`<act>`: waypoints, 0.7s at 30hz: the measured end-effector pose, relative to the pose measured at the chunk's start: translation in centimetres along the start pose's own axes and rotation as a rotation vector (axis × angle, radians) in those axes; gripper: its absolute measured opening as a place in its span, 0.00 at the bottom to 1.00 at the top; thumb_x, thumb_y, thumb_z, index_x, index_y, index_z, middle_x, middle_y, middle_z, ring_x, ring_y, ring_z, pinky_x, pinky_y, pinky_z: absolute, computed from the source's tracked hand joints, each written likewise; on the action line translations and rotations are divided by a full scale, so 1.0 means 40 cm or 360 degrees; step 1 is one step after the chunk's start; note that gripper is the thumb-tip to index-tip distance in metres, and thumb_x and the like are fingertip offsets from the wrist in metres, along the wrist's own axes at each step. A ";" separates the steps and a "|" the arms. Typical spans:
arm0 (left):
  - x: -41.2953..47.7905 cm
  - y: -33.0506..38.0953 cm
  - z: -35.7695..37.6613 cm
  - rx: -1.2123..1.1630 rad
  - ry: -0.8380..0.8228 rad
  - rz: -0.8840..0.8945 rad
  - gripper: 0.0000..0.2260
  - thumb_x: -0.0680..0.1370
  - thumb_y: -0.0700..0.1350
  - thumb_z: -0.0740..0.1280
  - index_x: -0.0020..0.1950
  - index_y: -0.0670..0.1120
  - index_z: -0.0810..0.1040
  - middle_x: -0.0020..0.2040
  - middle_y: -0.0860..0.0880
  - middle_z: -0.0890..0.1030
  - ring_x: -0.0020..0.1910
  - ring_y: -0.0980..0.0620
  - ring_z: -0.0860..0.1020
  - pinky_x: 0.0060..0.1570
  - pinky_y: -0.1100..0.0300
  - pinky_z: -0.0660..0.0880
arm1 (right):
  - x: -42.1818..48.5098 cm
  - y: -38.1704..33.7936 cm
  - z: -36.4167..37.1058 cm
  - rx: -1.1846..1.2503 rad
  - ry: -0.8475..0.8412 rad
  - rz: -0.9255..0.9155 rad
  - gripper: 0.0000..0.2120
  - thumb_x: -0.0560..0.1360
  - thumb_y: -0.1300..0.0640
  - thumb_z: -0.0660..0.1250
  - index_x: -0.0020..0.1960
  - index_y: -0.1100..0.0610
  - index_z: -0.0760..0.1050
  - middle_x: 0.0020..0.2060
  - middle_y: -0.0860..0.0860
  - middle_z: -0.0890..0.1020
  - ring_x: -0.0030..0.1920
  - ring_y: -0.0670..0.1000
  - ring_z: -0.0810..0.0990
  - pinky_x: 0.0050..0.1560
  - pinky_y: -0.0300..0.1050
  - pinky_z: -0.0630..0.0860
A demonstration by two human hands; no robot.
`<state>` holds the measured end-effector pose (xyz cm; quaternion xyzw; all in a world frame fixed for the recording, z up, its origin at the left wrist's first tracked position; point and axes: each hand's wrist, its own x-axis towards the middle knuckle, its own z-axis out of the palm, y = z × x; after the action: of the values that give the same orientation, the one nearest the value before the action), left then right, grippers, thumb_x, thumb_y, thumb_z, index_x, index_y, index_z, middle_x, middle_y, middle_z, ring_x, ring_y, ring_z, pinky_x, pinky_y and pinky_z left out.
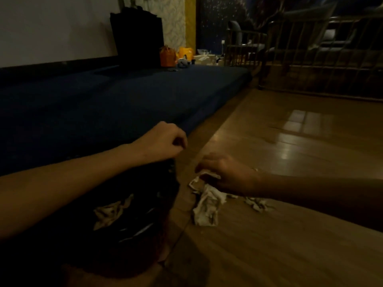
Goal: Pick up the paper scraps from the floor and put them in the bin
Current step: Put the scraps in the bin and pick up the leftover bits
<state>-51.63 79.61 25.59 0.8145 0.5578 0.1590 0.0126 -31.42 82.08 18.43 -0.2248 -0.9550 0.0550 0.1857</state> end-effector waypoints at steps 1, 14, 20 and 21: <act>0.051 0.047 0.032 -0.0020 -0.0080 0.0073 0.10 0.71 0.40 0.68 0.51 0.47 0.82 0.48 0.48 0.84 0.46 0.55 0.80 0.47 0.65 0.74 | -0.046 0.050 0.010 0.0009 -0.0074 0.0031 0.09 0.76 0.54 0.62 0.55 0.55 0.74 0.50 0.54 0.78 0.50 0.53 0.77 0.49 0.48 0.76; 0.270 0.131 0.709 0.0416 -0.1290 -0.0217 0.44 0.73 0.34 0.66 0.72 0.65 0.42 0.77 0.47 0.36 0.75 0.35 0.44 0.65 0.40 0.67 | -0.400 0.586 0.301 -0.0001 -0.0726 0.1125 0.37 0.72 0.56 0.68 0.73 0.47 0.49 0.75 0.59 0.46 0.72 0.67 0.50 0.69 0.58 0.59; 0.245 0.074 0.806 0.0025 -0.1207 -0.0419 0.30 0.76 0.42 0.66 0.73 0.56 0.58 0.78 0.48 0.47 0.75 0.41 0.54 0.70 0.46 0.63 | -0.394 0.661 0.412 0.0094 -0.0716 0.1117 0.34 0.72 0.51 0.68 0.71 0.40 0.53 0.74 0.55 0.51 0.70 0.69 0.55 0.63 0.64 0.65; 0.240 0.071 0.814 -0.0111 -0.1083 -0.0465 0.26 0.76 0.41 0.65 0.72 0.52 0.63 0.76 0.46 0.55 0.74 0.43 0.59 0.70 0.49 0.63 | -0.391 0.664 0.421 0.0092 -0.0649 0.1086 0.30 0.73 0.51 0.68 0.70 0.41 0.57 0.72 0.56 0.57 0.68 0.68 0.59 0.62 0.62 0.67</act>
<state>-37.01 92.42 -2.41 0.7315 0.6264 -0.1054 0.2477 -13.96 98.41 -7.31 -0.5083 -0.8408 0.1839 -0.0302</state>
